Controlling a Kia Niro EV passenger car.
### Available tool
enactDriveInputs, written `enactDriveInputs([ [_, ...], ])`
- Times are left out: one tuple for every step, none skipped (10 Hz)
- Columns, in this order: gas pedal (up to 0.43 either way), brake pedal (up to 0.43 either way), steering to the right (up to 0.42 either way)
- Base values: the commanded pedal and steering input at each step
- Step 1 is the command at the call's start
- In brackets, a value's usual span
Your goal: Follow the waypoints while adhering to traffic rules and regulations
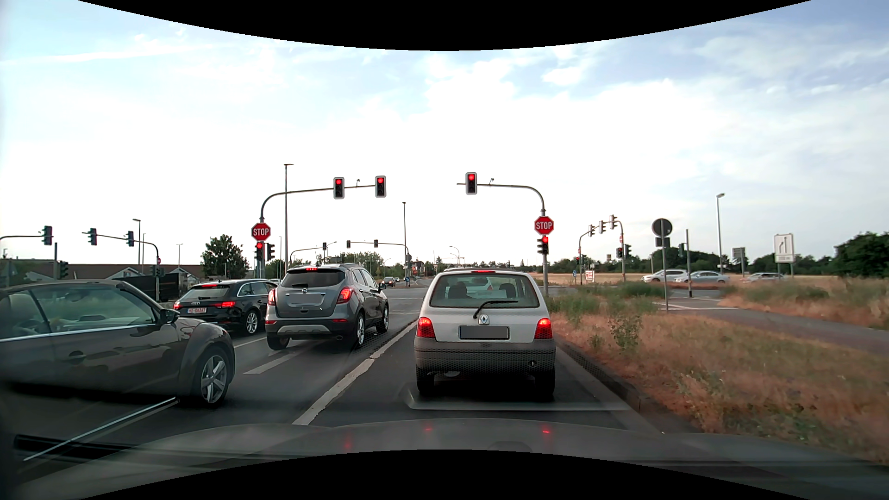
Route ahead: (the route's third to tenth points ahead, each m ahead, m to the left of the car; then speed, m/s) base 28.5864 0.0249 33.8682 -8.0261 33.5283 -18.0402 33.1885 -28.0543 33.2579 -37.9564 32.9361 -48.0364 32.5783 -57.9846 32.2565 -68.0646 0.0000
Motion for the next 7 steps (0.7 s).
enactDriveInputs([
  [0.000,0.378,-0.009],
  [0.000,0.378,-0.009],
  [0.000,0.378,-0.010],
  [0.000,0.378,-0.009],
  [0.000,0.378,-0.009],
  [0.000,0.378,-0.010],
  [0.000,0.378,-0.010],
])
